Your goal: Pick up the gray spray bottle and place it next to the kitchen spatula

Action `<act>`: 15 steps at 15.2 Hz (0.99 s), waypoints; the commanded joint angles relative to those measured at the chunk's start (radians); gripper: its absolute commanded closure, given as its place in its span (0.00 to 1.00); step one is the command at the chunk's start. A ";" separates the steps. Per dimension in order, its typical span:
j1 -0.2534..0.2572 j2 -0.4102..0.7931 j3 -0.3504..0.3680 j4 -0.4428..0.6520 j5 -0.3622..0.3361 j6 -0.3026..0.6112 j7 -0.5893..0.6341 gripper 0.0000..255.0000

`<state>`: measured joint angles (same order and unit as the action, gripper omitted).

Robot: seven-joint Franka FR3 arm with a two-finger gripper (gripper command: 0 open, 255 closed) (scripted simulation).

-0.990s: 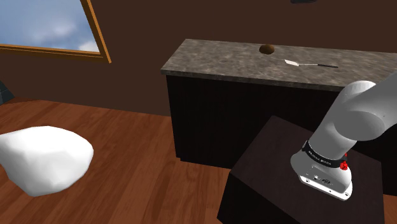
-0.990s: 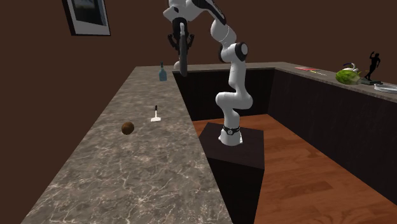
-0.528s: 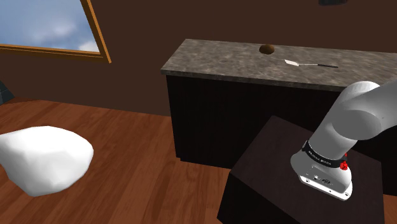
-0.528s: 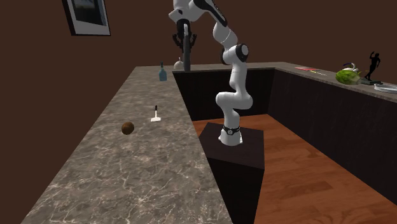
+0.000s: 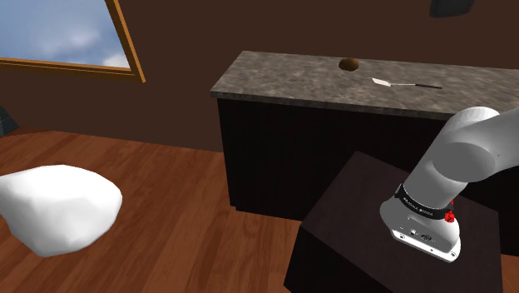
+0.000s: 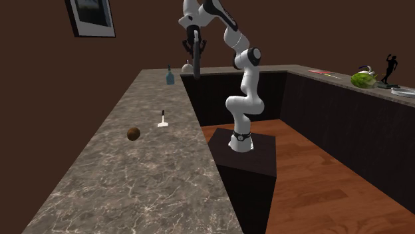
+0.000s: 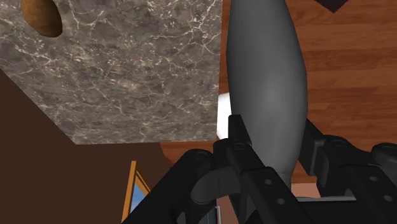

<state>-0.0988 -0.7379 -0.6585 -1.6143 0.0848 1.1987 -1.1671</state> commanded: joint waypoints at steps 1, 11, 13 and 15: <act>-0.014 -0.023 0.007 -0.049 -0.008 0.025 -0.005 1.00; -0.071 -0.115 0.019 -0.261 -0.045 0.137 -0.036 1.00; -0.081 -0.131 0.019 -0.299 -0.052 0.158 -0.042 1.00; -0.090 -0.146 0.018 -0.337 -0.059 0.178 -0.048 1.00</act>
<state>-0.1824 -0.8731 -0.6411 -1.9239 0.0306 1.3618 -1.2115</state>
